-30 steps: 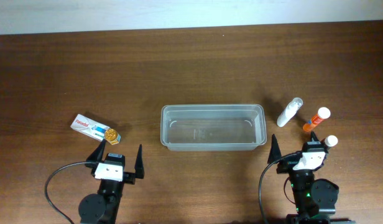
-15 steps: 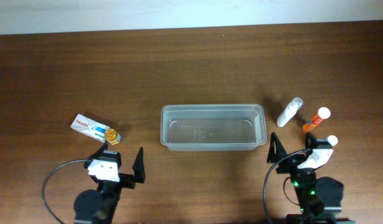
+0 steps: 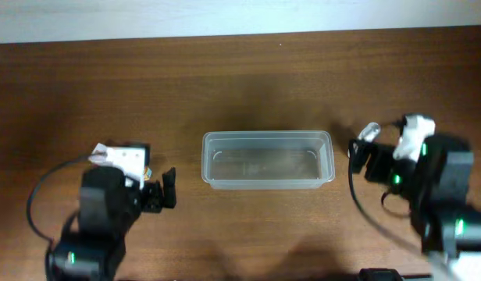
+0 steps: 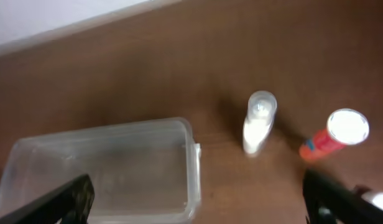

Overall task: Pack container
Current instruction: 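Raise both arms and move the right gripper over the white spray bottle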

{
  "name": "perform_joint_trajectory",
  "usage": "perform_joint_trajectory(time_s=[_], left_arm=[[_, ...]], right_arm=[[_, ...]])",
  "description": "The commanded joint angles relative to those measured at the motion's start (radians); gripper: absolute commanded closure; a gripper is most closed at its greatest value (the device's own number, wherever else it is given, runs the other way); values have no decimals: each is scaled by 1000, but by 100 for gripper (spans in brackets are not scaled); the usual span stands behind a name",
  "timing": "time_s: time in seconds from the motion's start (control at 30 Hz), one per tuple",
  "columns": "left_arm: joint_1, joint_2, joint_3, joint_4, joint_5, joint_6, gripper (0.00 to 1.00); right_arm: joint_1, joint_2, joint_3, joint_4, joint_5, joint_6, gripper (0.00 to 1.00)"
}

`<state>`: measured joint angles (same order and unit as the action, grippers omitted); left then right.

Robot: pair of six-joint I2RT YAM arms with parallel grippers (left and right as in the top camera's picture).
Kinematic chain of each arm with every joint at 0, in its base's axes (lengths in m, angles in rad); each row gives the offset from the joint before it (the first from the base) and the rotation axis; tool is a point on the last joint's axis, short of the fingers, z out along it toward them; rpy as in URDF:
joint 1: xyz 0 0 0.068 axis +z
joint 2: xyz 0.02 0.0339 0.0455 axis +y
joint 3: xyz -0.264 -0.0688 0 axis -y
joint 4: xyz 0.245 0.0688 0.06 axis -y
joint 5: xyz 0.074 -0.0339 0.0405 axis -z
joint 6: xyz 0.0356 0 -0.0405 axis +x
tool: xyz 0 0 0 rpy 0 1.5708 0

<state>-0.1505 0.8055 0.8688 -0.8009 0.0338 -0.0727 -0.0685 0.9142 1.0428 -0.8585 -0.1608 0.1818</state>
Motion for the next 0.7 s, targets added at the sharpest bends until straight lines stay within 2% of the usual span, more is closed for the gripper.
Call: perform_joint_trajectory(time_s=[0.0, 0.17, 0.47, 0.67], left_arm=[[-2, 178, 177, -118, -3, -2, 1], [-2, 387, 341, -256, 0, -2, 1], [-2, 490, 346, -258, 1, -2, 1], [-2, 503, 346, -254, 0, -2, 0]], right_arm=[[3, 199, 196, -135, -8, -87, 2], [-9, 442, 358, -222, -5, -96, 2], [-68, 657, 369, -222, -4, -92, 2], [-85, 735, 369, -201, 19, -92, 2]])
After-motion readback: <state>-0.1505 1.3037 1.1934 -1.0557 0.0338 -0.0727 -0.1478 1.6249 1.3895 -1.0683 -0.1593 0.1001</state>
